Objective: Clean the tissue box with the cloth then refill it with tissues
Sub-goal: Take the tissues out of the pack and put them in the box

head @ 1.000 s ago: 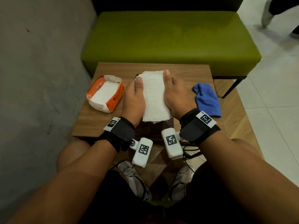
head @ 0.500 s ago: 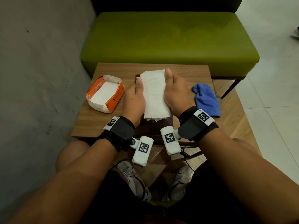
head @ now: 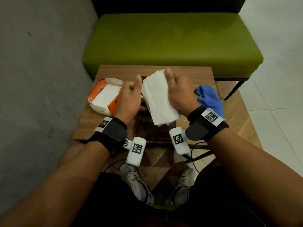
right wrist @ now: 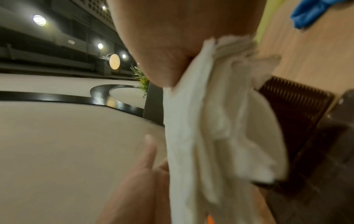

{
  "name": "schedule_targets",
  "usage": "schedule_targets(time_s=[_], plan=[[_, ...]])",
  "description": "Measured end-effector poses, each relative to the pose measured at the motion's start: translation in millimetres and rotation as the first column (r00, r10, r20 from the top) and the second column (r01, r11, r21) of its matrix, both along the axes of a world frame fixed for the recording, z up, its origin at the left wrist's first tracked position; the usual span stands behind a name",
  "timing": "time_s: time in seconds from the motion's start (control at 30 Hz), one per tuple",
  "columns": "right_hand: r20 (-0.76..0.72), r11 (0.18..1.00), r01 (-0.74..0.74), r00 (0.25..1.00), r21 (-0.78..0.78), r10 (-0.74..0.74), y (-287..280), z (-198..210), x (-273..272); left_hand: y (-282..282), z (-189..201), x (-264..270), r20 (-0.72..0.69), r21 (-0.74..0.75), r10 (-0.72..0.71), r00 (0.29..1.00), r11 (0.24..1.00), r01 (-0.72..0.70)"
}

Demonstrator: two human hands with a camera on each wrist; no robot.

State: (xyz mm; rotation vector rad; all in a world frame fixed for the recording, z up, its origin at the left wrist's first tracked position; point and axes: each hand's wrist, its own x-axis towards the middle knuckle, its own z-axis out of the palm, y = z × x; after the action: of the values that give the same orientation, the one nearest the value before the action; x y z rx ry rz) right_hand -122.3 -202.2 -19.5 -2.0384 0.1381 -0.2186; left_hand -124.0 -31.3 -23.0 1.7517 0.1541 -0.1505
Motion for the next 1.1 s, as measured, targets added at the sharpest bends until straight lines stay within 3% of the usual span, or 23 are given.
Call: schedule_targets(time_s=[0.07,0.13,0.23,0.3,0.43,0.57,0.63,0.73,0.87,1.0,1.1], plan=[[-0.017,0.969,-0.219,0.976,-0.111,0.218,0,10,-7,13,7,7,0.126,0.083,-0.062,0.990,0.995,0.052],[-0.041,0.898,-0.391,0.919,-0.201,0.391,6,14,-11,22,18,11,0.142,0.162,-0.276,0.950,0.954,0.253],[-0.058,0.851,-0.475,0.878,-0.223,0.474,10,13,-6,28,31,15,-0.033,0.268,-0.538,0.842,0.807,0.526],[-0.053,0.841,-0.488,0.870,-0.234,0.490,10,14,-3,30,34,13,-0.116,0.209,-0.601,0.791,0.764,0.611],[-0.070,0.858,-0.483,0.876,-0.175,0.478,1,23,-4,28,27,6,-0.164,-0.075,-0.509,0.845,0.861,0.504],[-0.087,0.959,-0.189,0.974,0.211,0.211,-16,24,-14,29,27,5,-0.155,-0.239,-0.381,0.911,0.910,0.339],[-0.209,0.898,0.006,0.973,0.440,0.096,-23,12,-20,29,29,4,-0.156,-0.307,-0.307,0.939,0.918,0.249],[-0.345,0.706,0.115,0.919,0.699,0.191,-17,-3,-30,21,27,0,-0.162,-0.346,-0.237,0.958,0.923,0.170],[-0.370,0.652,0.146,0.902,0.744,0.220,-1,2,-39,8,23,-8,-0.171,-0.273,-0.171,0.970,0.955,0.120],[-0.443,0.717,0.261,0.893,0.646,0.075,4,4,-34,6,23,-12,-0.174,-0.194,-0.089,0.981,0.980,0.054],[-0.426,0.788,0.263,0.905,0.556,-0.001,4,2,-32,5,18,-13,-0.181,-0.159,-0.059,0.982,0.987,0.030]])
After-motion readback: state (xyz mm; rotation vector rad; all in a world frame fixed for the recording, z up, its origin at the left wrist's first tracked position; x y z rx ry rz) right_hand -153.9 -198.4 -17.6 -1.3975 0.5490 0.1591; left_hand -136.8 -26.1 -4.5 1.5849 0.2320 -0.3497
